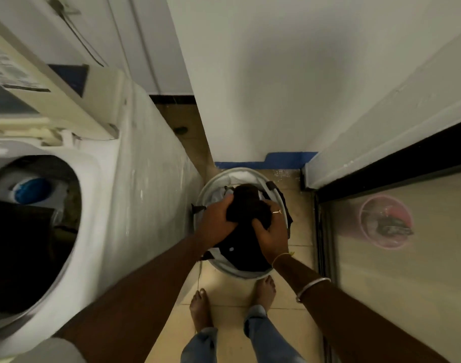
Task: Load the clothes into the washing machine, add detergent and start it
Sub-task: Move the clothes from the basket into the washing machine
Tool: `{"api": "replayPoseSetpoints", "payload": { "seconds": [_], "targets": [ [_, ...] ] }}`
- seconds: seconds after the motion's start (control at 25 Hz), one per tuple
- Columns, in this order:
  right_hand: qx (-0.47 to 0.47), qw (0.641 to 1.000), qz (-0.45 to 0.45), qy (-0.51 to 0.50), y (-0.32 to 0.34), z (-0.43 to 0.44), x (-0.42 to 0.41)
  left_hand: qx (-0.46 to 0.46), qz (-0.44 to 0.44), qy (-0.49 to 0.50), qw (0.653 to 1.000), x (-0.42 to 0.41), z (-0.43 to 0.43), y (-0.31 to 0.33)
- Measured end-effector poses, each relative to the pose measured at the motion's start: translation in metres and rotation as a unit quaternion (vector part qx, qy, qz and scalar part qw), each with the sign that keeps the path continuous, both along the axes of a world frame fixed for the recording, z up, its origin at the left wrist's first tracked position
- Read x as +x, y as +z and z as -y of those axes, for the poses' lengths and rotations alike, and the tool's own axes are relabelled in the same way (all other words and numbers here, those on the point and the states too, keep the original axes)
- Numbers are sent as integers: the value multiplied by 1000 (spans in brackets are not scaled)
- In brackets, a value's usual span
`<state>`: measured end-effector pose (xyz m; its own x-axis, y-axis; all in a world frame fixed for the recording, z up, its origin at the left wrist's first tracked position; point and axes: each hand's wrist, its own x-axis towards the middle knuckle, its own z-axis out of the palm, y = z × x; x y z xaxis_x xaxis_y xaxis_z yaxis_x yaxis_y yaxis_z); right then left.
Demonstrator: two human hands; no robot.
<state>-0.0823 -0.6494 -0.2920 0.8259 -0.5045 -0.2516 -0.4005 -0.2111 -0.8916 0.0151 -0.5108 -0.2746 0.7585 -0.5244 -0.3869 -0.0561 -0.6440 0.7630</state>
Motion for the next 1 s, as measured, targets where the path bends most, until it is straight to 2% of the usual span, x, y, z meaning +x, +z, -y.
{"api": "replayPoseSetpoints", "payload": {
  "seconds": [0.12,0.24,0.36,0.44,0.56,0.72,0.88,0.92,1.0],
  "targets": [
    [12,999,33,1,41,-10,-4,-34,8,35,999,7,-8,56],
    [-3,998,57,-5,82,-25,-6,-118,47,49,991,5,-15,107],
    [-9,997,78,9,130,-46,-2,-192,16,146,970,3,-26,174],
    [-29,992,115,39,166,-65,5,-265,-8,221,938,4,-39,221],
    [-14,984,161,76,220,-112,21,-365,12,286,886,6,-86,278],
    [27,965,227,129,271,-197,60,-476,56,423,769,14,-178,315],
    [35,950,238,200,290,-292,103,-487,82,536,684,22,-276,318],
    [36,946,237,220,290,-318,112,-480,81,558,672,25,-304,312],
    [48,941,230,245,283,-364,128,-448,72,583,675,32,-354,294]
  ]
}}
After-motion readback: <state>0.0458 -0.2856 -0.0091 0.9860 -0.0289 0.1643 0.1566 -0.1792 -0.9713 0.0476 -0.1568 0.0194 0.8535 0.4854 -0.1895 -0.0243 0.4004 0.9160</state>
